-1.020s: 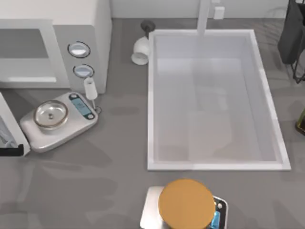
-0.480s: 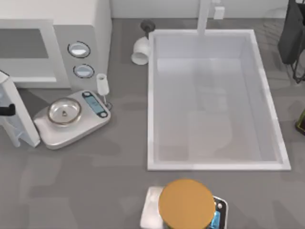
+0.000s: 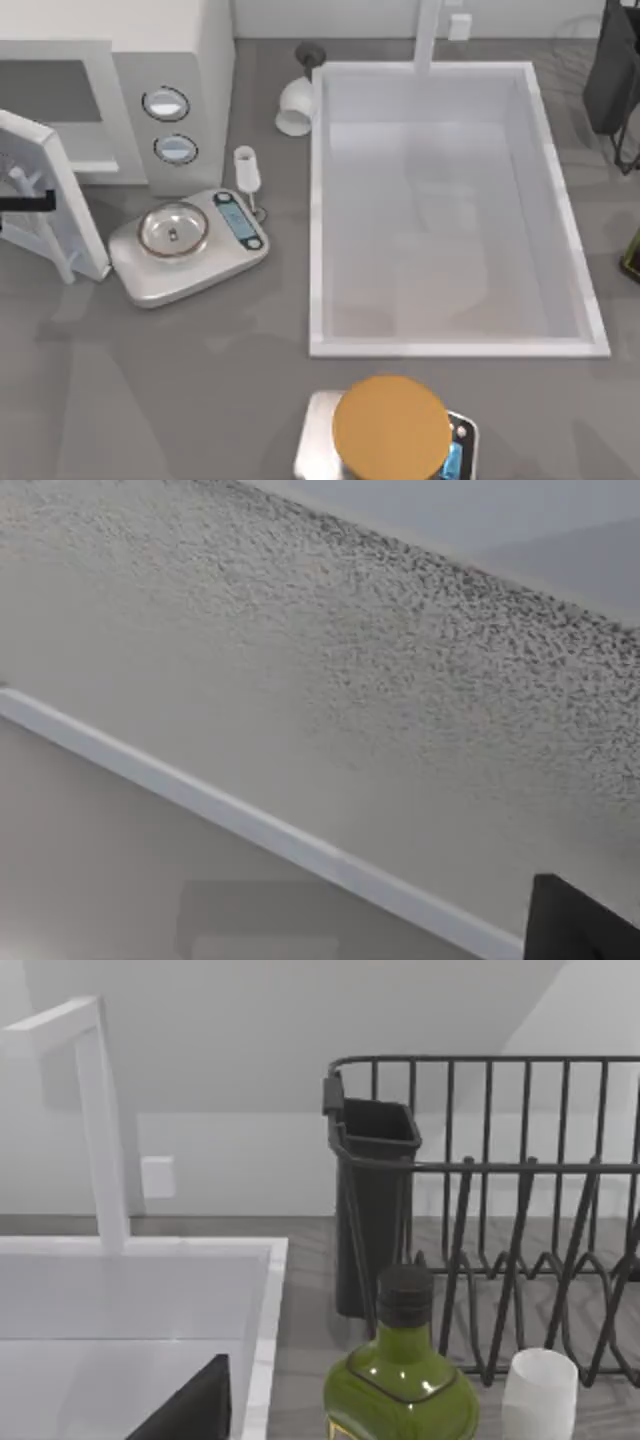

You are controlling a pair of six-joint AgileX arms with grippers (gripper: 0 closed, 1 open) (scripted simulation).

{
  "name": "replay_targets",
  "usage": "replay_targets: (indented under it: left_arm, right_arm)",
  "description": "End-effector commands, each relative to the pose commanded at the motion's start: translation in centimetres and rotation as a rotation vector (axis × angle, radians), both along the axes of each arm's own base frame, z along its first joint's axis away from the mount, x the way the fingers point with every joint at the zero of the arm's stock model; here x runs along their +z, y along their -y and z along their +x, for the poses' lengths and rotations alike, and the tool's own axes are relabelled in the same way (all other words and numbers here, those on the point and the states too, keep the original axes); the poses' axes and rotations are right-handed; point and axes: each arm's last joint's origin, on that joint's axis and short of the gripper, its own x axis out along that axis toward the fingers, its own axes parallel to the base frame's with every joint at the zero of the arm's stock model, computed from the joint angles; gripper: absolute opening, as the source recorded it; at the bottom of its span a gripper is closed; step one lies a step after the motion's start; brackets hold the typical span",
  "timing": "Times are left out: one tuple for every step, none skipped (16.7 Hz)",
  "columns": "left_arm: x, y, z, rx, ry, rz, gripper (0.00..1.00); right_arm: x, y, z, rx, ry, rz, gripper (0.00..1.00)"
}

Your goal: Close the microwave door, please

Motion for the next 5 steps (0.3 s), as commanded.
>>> replay_targets:
  left_arm:
    - [-1.1, 0.2, 0.3, 0.002, -0.015, -0.004, 0.0]
    - [-1.9, 0.4, 0.6, 0.001, -0.024, -0.008, 0.0]
    - [-2.4, 0.6, 0.8, -0.002, -0.03, -0.011, 0.0]
    - [-2.8, 0.8, 0.9, -0.006, -0.035, -0.014, 0.0]
    - [-2.9, 0.8, 0.9, -0.007, -0.036, -0.015, 0.0]
  right_arm:
    - [0.0, 0.0, 0.0, 0.0, 0.0, 0.0, 1.0]
    - [0.0, 0.0, 0.0, 0.0, 0.0, 0.0, 1.0]
    - [0.0, 0.0, 0.0, 0.0, 0.0, 0.0, 1.0]
    - [0.0, 0.0, 0.0, 0.0, 0.0, 0.0, 1.0]
    - [0.0, 0.0, 0.0, 0.0, 0.0, 0.0, 1.0]
